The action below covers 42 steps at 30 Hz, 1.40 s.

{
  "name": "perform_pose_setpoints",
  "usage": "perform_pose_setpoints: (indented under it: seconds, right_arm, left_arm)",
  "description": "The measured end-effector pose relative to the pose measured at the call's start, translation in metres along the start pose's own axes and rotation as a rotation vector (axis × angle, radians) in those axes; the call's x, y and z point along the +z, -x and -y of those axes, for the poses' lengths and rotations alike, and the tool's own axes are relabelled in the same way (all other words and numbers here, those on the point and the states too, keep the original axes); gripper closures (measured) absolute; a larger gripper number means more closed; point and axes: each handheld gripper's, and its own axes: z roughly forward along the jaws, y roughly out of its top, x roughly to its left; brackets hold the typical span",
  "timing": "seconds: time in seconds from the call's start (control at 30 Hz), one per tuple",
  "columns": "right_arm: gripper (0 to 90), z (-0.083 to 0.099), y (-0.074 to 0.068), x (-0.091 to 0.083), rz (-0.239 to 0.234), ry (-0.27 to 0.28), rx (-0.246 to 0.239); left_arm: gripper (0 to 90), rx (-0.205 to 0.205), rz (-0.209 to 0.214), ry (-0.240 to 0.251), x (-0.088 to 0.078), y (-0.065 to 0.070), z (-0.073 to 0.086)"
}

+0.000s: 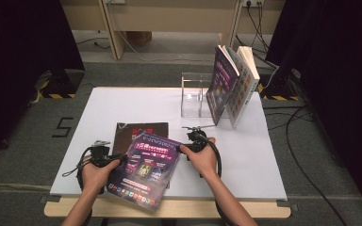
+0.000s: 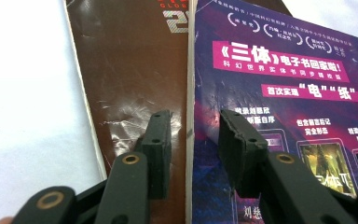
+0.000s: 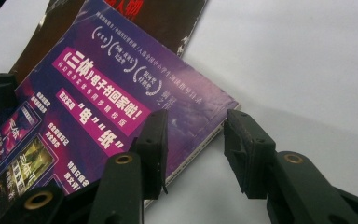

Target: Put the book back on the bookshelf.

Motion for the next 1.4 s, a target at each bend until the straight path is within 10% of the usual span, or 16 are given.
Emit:
perform_pose_setpoints:
  seconds: [1.4]
  right_arm:
    - [56.8,-0.0022,-0.0045,0.0107,-0.004,-0.091,0.037]
  left_arm:
    - [63.6,-0.007,0.032,-0.027,0.0027,0.0056,0.0003]
